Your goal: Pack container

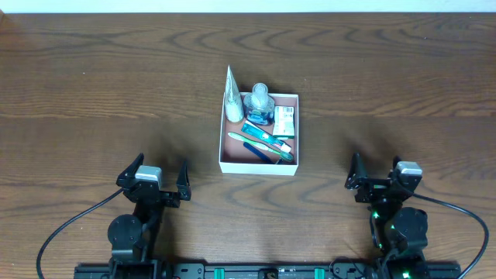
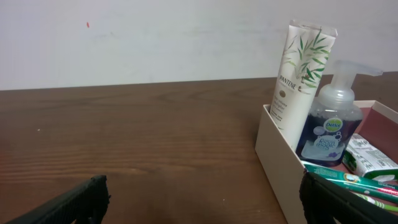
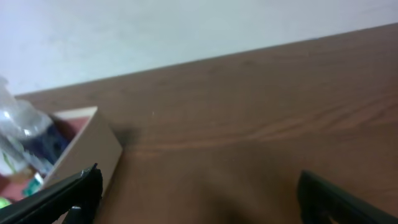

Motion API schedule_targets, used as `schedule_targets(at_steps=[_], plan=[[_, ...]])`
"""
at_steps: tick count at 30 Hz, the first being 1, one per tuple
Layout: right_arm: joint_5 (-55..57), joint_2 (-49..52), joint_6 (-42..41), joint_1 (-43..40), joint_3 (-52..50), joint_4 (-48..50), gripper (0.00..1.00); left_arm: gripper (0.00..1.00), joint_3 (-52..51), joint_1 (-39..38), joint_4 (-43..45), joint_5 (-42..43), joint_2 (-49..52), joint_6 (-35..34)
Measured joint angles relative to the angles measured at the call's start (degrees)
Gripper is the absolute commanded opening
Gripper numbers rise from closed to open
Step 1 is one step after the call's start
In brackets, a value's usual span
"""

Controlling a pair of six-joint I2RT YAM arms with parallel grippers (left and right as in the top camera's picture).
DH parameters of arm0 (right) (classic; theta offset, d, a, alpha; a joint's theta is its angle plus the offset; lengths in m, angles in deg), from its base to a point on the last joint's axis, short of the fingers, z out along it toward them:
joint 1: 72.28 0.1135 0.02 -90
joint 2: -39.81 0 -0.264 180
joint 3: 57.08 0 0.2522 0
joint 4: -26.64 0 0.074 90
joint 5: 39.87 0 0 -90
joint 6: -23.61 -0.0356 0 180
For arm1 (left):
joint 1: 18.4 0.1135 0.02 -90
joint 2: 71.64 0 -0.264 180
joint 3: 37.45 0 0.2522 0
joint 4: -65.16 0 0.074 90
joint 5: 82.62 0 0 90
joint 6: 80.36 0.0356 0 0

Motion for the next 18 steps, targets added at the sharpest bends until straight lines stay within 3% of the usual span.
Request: schedule_targets(at_steps=[9,18], plan=[[-1.7,-5.4,9.1,-0.7,0.0,-0.7,0.99,0.98,0.0,0.0,0.0,0.0,0.0,0.0],[-2.2,-7.1,11.8,-1.4,0.0,-0.7,0.99,0.98,0.0,0.0,0.0,0.0,0.0,0.0]])
